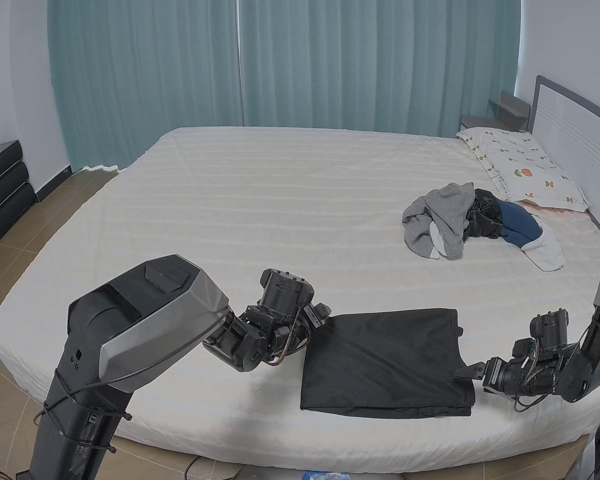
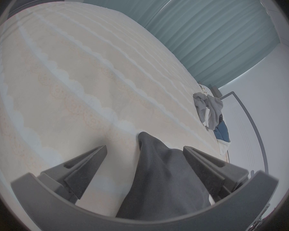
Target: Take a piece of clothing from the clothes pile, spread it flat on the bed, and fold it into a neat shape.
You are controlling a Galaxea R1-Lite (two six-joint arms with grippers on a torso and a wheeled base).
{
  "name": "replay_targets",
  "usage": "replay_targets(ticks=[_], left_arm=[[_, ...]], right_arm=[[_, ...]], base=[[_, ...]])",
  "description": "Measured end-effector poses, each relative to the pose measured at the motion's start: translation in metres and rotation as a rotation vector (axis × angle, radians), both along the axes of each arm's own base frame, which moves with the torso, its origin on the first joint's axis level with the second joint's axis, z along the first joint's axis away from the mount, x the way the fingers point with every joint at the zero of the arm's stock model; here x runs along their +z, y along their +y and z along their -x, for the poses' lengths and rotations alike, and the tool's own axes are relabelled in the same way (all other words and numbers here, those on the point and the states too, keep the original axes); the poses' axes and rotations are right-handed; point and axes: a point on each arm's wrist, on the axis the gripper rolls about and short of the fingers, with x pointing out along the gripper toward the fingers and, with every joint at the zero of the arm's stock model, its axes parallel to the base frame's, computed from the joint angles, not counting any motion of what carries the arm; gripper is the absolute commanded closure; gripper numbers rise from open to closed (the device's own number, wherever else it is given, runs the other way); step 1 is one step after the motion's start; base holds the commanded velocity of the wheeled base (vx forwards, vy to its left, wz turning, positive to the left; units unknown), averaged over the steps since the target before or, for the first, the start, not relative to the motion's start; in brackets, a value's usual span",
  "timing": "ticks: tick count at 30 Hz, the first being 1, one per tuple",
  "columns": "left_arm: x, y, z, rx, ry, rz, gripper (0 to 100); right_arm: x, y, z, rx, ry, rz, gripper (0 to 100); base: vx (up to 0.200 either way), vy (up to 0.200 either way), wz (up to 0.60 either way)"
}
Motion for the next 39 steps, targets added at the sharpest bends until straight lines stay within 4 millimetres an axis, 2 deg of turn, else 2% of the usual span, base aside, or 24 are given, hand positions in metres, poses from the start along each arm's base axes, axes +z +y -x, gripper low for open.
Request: replay_targets(ticks=[12,14,33,39], left_arm=[[-0.001,0.012,0.032,-0.075,-0.031,-0.021,0],[0.000,0.013,0.035,-0.078,-0.027,-0.023,0],[0.007,0.009,0.033,-0.081,-0.048,-0.005,0],[0.011,0.007,0.030,-0.076,-0.061,0.008,0]], right_arm=[[0.000,-0.010,-0.011,-0.105,-0.030,-0.067,0],[0.000,-0.010,-0.012,-0.107,-0.028,-0.068,0],[-0.002,-0.009,-0.013,-0.102,-0.024,-0.069,0],[-0.002,-0.008,-0.013,-0.101,-0.025,-0.070,0]], base=[[0.000,0.000,0.00],[-0.200,0.000,0.00],[-0.011,0.000,0.00],[0.000,-0.200,0.00]])
